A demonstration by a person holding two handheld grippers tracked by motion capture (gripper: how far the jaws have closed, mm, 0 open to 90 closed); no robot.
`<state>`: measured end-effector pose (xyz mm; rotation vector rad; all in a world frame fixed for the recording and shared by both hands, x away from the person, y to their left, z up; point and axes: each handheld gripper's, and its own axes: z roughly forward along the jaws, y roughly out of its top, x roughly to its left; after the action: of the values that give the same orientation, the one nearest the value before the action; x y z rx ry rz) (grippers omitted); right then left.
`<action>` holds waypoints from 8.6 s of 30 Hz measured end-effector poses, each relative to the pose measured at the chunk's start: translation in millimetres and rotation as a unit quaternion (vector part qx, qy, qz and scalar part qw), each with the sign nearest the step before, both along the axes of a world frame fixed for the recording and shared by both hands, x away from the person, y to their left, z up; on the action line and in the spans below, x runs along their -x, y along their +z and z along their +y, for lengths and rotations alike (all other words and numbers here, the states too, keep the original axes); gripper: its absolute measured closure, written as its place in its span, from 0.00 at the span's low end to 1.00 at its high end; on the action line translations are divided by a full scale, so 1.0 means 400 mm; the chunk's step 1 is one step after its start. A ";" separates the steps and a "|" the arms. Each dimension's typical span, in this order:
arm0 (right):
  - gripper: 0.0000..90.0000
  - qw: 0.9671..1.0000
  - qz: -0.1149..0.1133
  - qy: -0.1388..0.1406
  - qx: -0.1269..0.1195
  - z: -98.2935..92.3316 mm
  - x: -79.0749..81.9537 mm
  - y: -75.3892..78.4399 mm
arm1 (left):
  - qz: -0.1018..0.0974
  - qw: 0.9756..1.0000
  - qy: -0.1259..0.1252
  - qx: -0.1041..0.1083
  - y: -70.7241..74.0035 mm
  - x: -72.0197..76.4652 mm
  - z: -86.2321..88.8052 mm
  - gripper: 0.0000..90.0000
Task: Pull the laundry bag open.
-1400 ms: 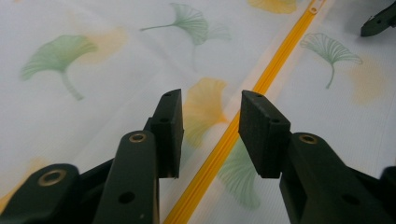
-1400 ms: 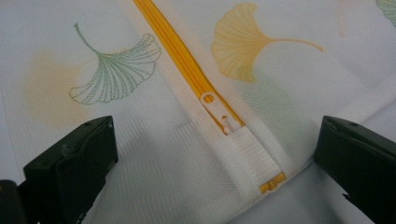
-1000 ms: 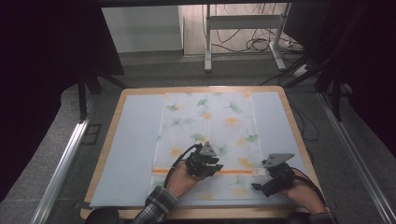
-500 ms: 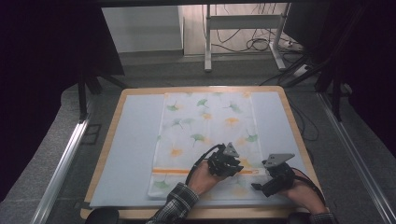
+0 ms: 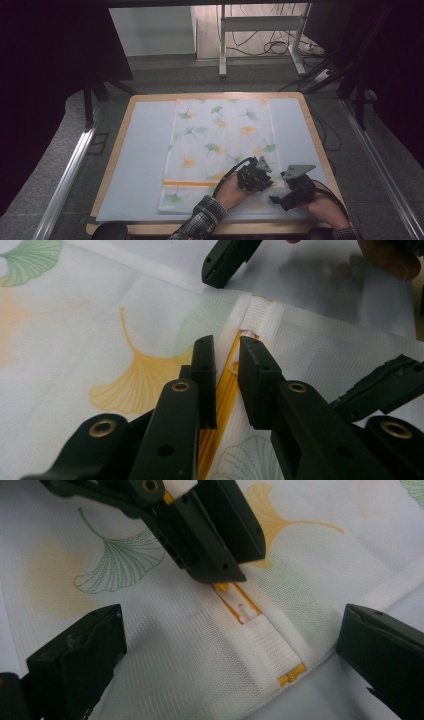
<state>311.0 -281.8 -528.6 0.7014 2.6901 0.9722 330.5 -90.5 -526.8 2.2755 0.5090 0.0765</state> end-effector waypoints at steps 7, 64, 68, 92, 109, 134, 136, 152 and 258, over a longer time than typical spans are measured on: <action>0.00 1.000 0.001 -0.002 0.000 0.000 0.000 0.000 | -0.003 1.000 -0.004 -0.001 -0.001 0.003 -0.004 0.89; 0.00 1.000 -0.001 -0.005 -0.002 0.001 0.001 -0.001 | 0.000 1.000 -0.008 -0.022 0.012 -0.008 -0.008 1.00; 0.00 1.000 -0.001 -0.005 -0.002 0.001 0.001 -0.001 | 0.011 1.000 -0.011 -0.012 0.007 -0.010 -0.008 1.00; 0.00 1.000 -0.001 -0.006 -0.002 0.001 0.001 -0.002 | -0.023 1.000 -0.007 -0.014 0.002 -0.001 -0.035 0.94; 0.00 1.000 0.002 -0.005 -0.004 0.001 0.002 -0.001 | -0.040 0.999 -0.007 -0.010 0.009 -0.003 -0.044 0.84; 0.00 1.000 0.001 -0.006 -0.005 0.001 0.002 -0.002 | 0.010 1.000 -0.020 0.003 0.020 -0.018 -0.062 0.99; 0.00 1.000 0.001 -0.006 -0.005 0.001 0.002 -0.002 | 0.012 1.000 -0.019 0.006 0.019 -0.017 -0.059 0.99; 0.02 1.000 -0.002 -0.003 0.007 0.005 -0.002 0.006 | 0.025 0.999 -0.020 0.017 0.017 -0.019 -0.039 1.00; 0.04 1.000 -0.007 0.021 -0.011 0.014 0.001 -0.003 | 0.015 1.000 -0.018 0.005 0.013 -0.010 -0.045 1.00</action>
<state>310.6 -276.1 -530.0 0.6415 2.6961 1.0153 334.3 -108.6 -521.6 2.2783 0.4838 0.0224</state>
